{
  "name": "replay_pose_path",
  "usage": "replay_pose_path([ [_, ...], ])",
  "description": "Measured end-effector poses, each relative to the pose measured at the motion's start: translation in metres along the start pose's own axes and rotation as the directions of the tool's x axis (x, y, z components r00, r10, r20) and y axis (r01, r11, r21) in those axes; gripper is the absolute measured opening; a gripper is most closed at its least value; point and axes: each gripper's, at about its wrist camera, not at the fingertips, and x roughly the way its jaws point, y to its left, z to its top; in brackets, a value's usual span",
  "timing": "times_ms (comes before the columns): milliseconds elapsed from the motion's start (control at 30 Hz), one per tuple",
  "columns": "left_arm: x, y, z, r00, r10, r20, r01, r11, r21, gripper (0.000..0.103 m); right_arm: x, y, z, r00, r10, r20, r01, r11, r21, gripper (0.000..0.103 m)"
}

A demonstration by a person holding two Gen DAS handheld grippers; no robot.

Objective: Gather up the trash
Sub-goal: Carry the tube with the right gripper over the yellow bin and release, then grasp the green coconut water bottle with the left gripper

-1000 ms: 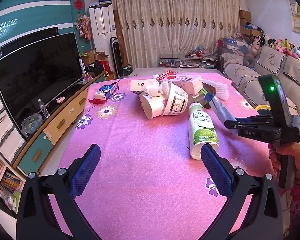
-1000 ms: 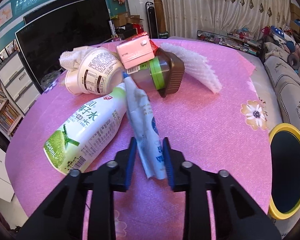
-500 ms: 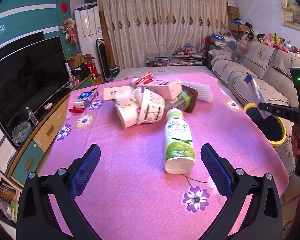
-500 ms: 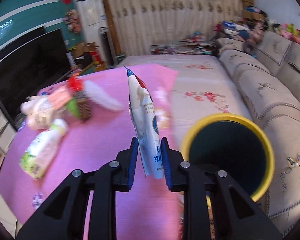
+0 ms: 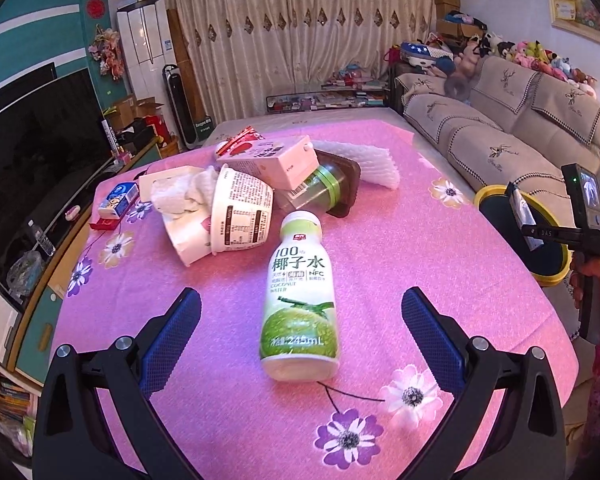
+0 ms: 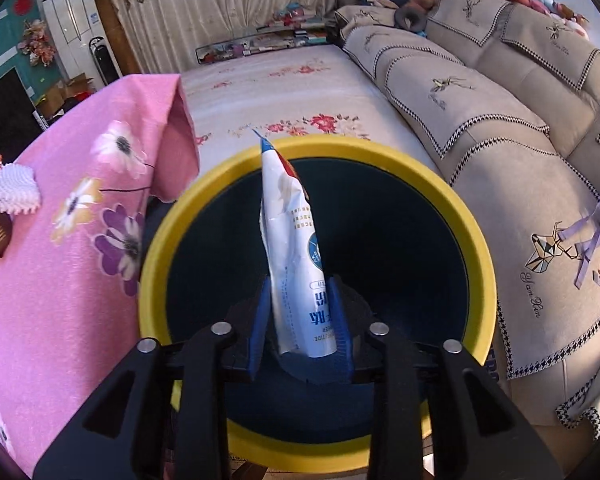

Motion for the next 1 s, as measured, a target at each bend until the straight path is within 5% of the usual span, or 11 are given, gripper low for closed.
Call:
replay_pose_path([
  [133, 0.013, -0.005, 0.003, 1.0, 0.009, -0.02, -0.009, 1.0, 0.006, 0.099, 0.001, -0.002, -0.001, 1.0, -0.022, 0.012, 0.022, 1.0, 0.015, 0.057],
  [667, 0.07, 0.005, 0.002, 0.988, 0.052, -0.143, -0.053, 0.999, -0.003, 0.097, -0.06, 0.023, -0.005, 0.989, 0.052, 0.141, -0.047, 0.998, -0.036, 0.062],
  [1000, 0.079, 0.007, 0.006, 0.982, 0.001, -0.189, -0.006, 1.0, -0.029, 0.065, -0.075, 0.038, -0.006, 0.985, 0.081, 0.155, -0.073, 0.996, -0.06, 0.062],
])
